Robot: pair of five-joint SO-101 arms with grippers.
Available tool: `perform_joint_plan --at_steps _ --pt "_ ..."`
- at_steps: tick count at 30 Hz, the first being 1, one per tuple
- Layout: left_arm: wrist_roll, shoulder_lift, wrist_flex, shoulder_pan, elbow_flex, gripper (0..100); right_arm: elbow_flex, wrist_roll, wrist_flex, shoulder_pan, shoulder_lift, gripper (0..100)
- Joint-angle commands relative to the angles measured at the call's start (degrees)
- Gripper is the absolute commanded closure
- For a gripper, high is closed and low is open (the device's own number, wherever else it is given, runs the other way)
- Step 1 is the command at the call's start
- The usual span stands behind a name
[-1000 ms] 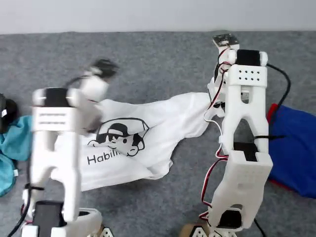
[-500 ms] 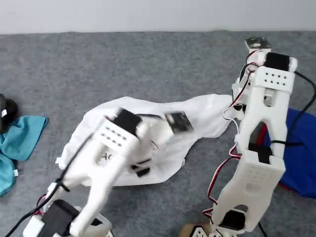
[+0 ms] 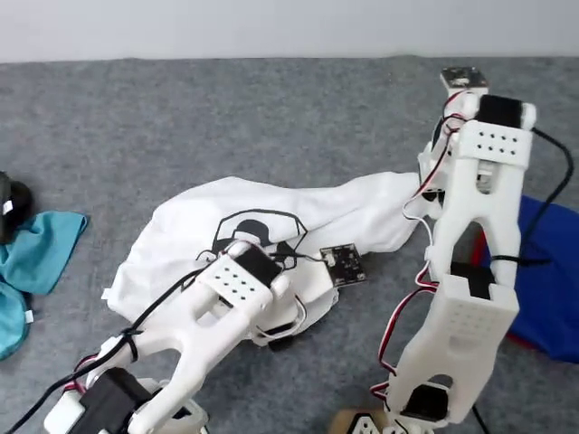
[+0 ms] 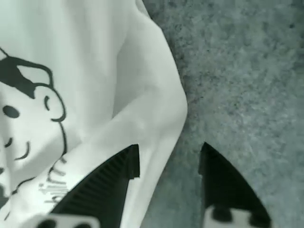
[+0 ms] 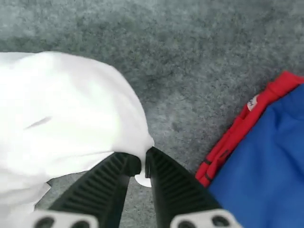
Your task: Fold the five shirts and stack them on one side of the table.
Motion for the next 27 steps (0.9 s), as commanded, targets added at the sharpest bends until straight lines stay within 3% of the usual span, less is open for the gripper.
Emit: perform_joint_plan --at_steps 1,7,20,23,27 --pt "0.35 -1.32 -4.84 -0.44 2.77 81 -2.73 -0.53 1.8 -1.36 -4.0 98.8" --pt "-1.14 -1.76 -5.89 -8.26 2.95 99 -2.73 -0.53 1.63 0.31 -4.0 98.8" --pt "-15.82 -1.93 13.01 -35.52 -15.25 99 -2.9 -0.44 1.36 8.04 -4.18 98.8" --pt "-15.82 -1.93 17.85 -35.6 -19.38 99 -2.9 -0.35 1.71 7.78 -4.18 98.8" --pt "-15.3 -1.93 22.86 -25.76 -20.53 99 -2.9 -0.62 1.71 6.46 -4.0 98.8"
